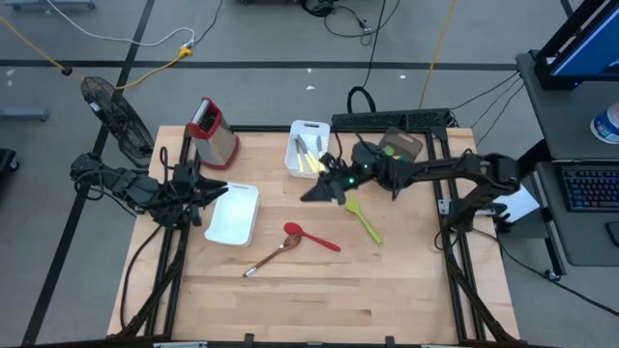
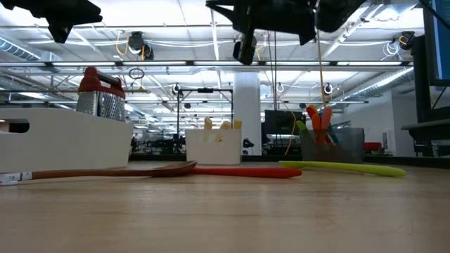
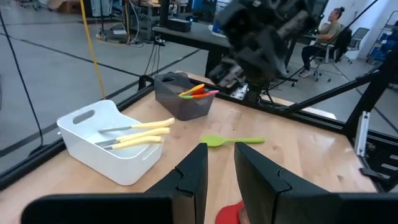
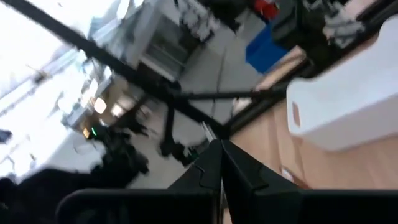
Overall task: Pick & Place Kitchen Items
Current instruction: Put the green serving spoon into the bottom white bin
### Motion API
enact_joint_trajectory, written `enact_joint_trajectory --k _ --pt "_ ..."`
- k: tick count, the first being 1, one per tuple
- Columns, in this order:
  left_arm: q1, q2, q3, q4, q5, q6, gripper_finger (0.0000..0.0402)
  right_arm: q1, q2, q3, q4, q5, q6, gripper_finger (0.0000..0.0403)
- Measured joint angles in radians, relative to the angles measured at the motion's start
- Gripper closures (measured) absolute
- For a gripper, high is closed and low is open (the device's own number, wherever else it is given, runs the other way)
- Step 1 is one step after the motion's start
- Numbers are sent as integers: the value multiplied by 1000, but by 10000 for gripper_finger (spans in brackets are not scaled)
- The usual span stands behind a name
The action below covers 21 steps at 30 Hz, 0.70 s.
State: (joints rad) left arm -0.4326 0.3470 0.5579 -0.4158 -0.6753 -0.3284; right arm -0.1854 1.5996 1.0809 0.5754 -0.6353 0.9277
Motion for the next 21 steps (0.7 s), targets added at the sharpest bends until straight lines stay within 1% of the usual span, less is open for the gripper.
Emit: enact_joint_trajectory --k 3,7,10,15,18,21 --pt "0 0 0 0 -7 8 321 44 -40 0 -122 11 -98 402" --pt "0 0 0 0 -7 9 321 95 -90 -1 -335 92 -189 402" --pt "0 0 0 0 -7 10 321 129 -130 0 -466 174 -248 402" --pt "0 0 0 0 -7 12 321 192 -180 0 -713 346 -335 402" --pt "0 0 0 0 -7 12 321 229 -190 0 -864 442 -351 403" --pt "0 0 0 -1 -8 9 321 260 -187 0 -998 492 -354 403"
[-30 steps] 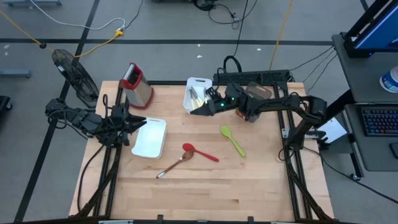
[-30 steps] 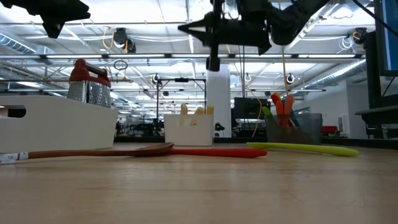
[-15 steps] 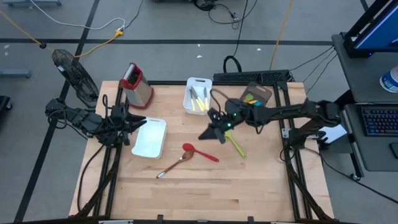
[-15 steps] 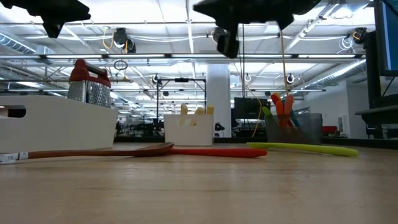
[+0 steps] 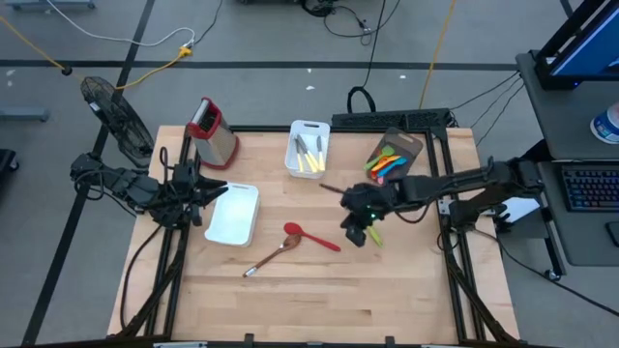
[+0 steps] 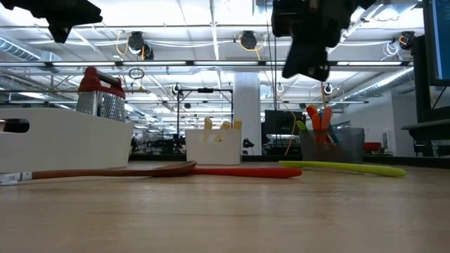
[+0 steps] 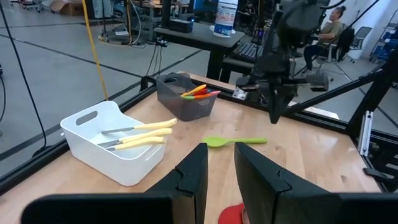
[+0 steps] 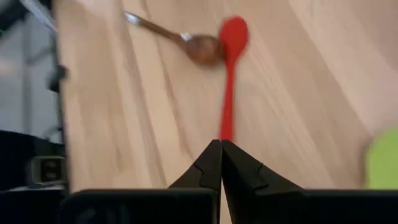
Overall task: Pick & Place Kitchen Items
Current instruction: Put the green serving spoon into the bottom white bin
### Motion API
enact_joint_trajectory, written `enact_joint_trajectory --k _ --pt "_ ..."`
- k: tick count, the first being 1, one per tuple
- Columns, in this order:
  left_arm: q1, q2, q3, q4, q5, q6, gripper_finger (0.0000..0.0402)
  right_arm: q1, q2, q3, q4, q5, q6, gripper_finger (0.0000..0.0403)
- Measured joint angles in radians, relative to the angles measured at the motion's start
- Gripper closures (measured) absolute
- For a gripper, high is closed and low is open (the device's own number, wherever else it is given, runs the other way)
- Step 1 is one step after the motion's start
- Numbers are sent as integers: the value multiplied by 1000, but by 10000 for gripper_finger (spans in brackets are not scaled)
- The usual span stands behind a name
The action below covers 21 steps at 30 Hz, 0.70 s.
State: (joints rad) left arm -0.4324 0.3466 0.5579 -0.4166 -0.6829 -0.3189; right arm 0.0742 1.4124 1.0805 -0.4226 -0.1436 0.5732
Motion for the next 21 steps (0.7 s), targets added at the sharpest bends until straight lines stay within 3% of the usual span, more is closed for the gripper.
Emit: enact_joint_trajectory --k 3,13,21 --pt "0 0 0 0 0 -1 321 22 4 0 -80 39 -9 403" --pt "0 0 0 0 0 -3 321 -7 11 1 -231 19 28 396" --pt "0 0 0 1 0 -3 321 -21 11 1 -321 47 12 334"
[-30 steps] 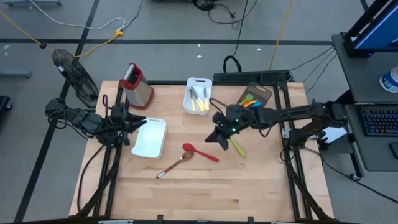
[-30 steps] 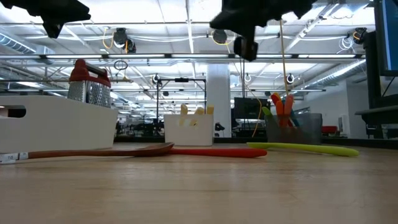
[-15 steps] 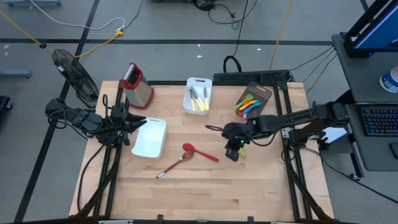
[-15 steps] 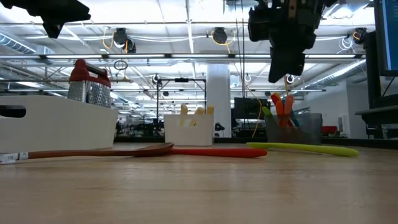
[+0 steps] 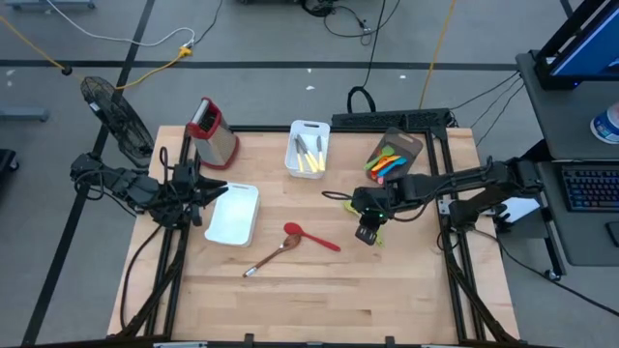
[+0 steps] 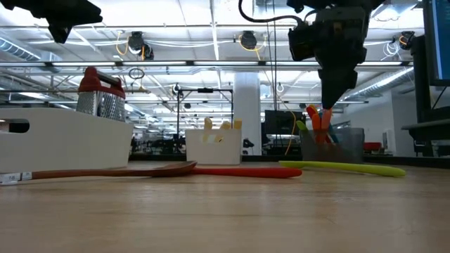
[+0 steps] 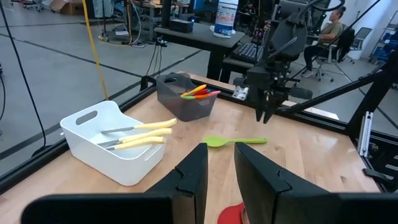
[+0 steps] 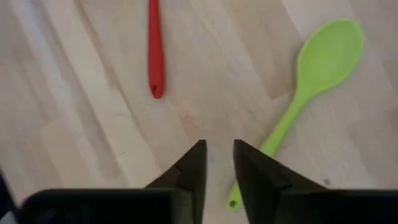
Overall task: Pick & Place Kitchen Items
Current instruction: Put the green serving spoon into the bottom white bin
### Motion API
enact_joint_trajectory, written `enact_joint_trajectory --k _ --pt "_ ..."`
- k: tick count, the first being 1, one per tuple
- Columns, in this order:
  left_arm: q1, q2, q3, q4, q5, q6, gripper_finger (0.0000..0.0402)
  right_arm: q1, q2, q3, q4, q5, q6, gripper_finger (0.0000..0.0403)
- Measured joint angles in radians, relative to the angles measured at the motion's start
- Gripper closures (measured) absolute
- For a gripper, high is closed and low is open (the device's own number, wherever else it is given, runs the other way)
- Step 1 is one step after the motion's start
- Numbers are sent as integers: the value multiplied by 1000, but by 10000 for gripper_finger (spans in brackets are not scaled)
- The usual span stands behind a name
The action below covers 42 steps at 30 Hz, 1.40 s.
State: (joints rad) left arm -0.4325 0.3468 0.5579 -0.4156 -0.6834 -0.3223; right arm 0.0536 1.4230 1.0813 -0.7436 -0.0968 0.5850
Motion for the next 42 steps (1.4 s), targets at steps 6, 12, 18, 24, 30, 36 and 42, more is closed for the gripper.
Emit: enact_joint_trajectory --k 6,12,18,24,30,36,42 --pt "0 0 0 0 0 0 321 0 0 0 -2 24 4 255" --pt "0 0 0 0 -19 1 321 1 0 -36 10 22 5 197" --pt "0 0 0 0 -84 1 321 1 0 -104 44 18 52 185" --pt "0 0 0 0 -133 2 321 0 0 -170 121 18 113 197" --pt "0 0 0 0 -136 2 321 -1 0 -212 181 25 113 204" --pt "0 0 0 0 -136 1 321 -5 13 -214 188 57 76 201" --pt "0 0 0 0 -136 1 321 -8 78 -214 202 70 58 202"
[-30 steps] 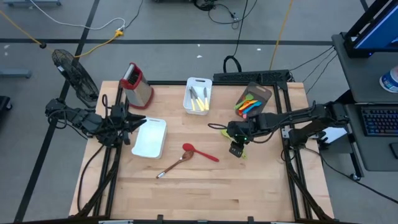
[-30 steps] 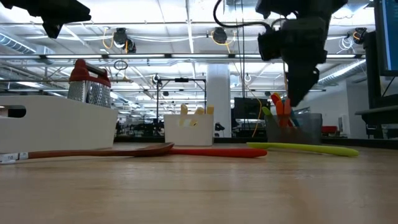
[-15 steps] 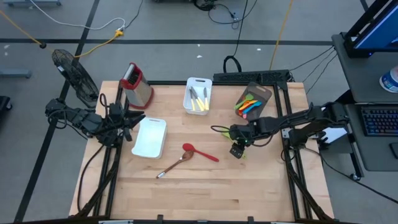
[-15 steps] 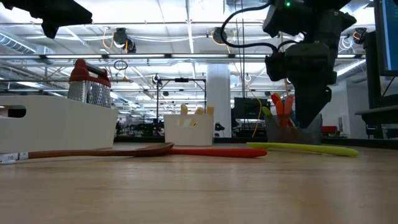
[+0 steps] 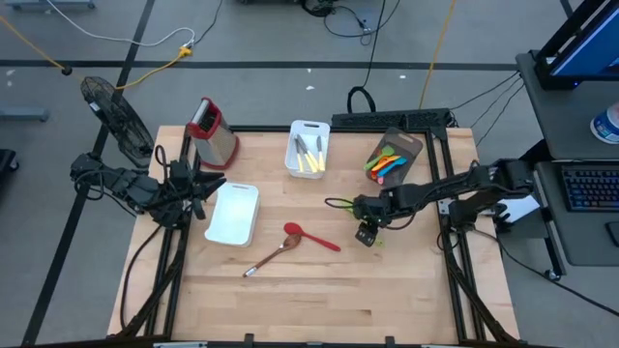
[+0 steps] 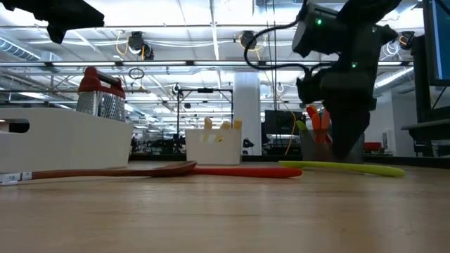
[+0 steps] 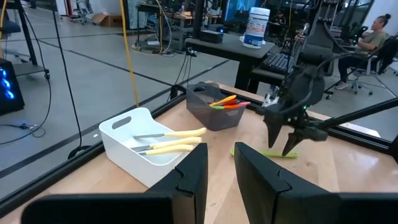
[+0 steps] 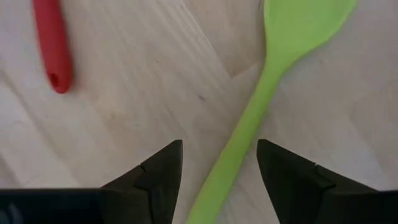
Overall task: Pick & Place Kitchen Items
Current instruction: Put the green serving spoon into the bottom white bin
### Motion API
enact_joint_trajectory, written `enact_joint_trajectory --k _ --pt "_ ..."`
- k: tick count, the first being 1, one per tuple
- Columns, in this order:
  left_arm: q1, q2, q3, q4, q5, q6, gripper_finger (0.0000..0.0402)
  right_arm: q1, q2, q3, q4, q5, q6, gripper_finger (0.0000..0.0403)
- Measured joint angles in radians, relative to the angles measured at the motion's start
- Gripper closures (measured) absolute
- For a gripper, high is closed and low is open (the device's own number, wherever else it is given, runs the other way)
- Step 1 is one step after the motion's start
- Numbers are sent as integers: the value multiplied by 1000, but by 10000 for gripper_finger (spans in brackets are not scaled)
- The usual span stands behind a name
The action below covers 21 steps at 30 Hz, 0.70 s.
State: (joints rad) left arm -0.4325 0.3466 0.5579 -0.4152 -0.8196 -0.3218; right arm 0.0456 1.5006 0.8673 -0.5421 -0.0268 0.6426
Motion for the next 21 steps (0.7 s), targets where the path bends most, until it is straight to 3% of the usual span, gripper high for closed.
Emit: enact_joint_trajectory --k 11,21 --pt "0 0 0 0 1 0 321 2 174 4 -31 7 146 242" --pt "0 0 0 1 3 -21 321 8 202 3 -128 6 224 369"
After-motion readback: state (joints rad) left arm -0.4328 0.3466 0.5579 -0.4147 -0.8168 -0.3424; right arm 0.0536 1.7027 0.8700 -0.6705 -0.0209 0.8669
